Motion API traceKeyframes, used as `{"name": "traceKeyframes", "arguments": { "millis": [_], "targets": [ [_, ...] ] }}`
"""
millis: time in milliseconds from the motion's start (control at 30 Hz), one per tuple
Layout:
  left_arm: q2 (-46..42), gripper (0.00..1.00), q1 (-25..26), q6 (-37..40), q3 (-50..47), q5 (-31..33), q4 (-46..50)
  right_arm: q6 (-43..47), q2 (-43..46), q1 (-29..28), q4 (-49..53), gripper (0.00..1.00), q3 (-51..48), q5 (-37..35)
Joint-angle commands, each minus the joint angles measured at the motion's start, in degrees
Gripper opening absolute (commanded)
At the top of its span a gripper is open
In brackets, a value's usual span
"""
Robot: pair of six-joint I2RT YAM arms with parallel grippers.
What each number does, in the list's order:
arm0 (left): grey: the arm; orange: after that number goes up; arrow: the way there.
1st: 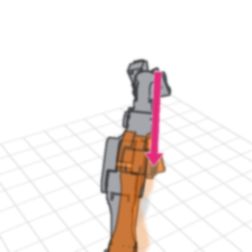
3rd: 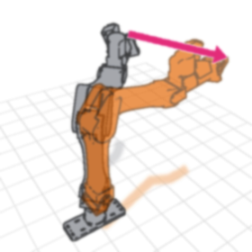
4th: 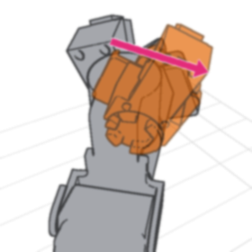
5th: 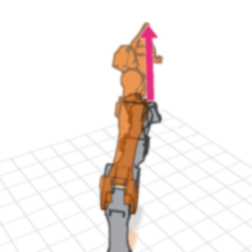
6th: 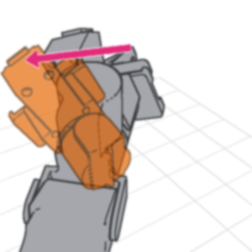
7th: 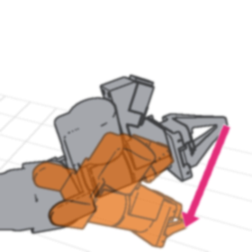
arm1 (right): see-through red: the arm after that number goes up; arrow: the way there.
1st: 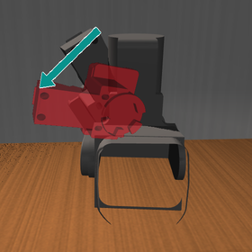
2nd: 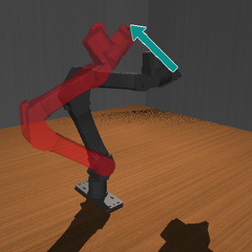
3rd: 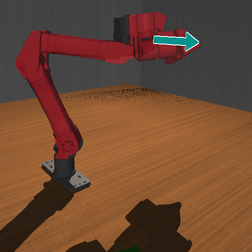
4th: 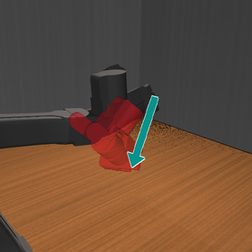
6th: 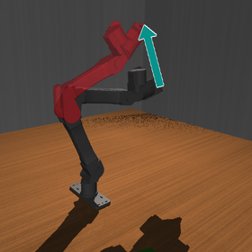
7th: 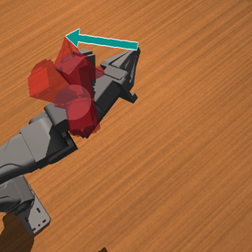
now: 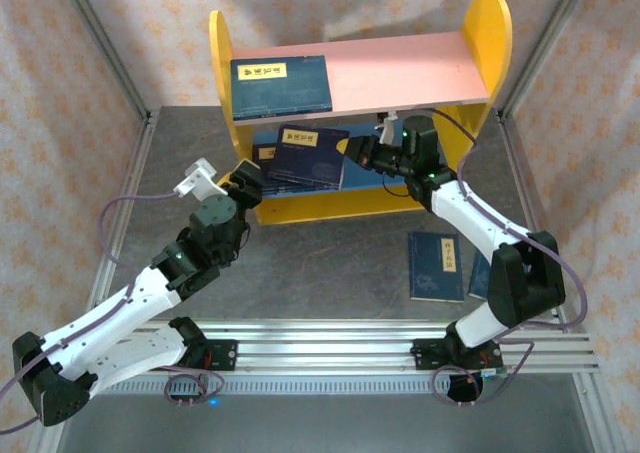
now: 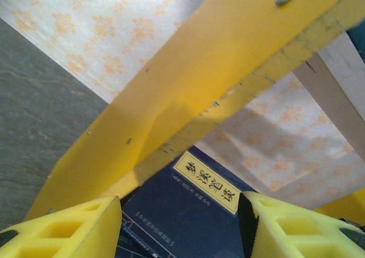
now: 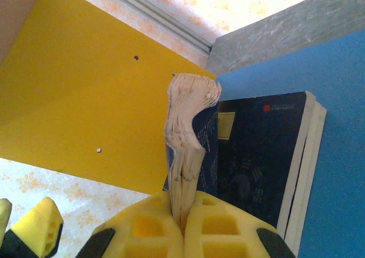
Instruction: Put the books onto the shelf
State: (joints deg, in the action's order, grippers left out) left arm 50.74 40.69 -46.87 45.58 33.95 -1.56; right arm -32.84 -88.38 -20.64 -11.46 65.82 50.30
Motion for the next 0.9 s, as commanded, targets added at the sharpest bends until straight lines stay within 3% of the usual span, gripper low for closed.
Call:
{"name": "traceKeyframes", "arguments": {
  "millis": [0, 467, 867],
  "targets": [
    [-1.70, 0.55, -0.93, 2.02, 0.18, 2.61, 6.26, 1.89, -1.82, 0.77, -2.04, 0.03, 4.00, 5.73],
    [-3.38, 0.56, -3.15, 3.10, 0.56, 1.38, 12.10, 8.69, -10.63, 1.56, 6.41, 0.03, 13.53, 15.43],
    [-2.18, 0.57, -4.39, 3.47, 1.80, -1.52, 13.02, 8.85, -14.79, 1.51, 7.05, 0.03, 16.48, 16.23]
  ]
}}
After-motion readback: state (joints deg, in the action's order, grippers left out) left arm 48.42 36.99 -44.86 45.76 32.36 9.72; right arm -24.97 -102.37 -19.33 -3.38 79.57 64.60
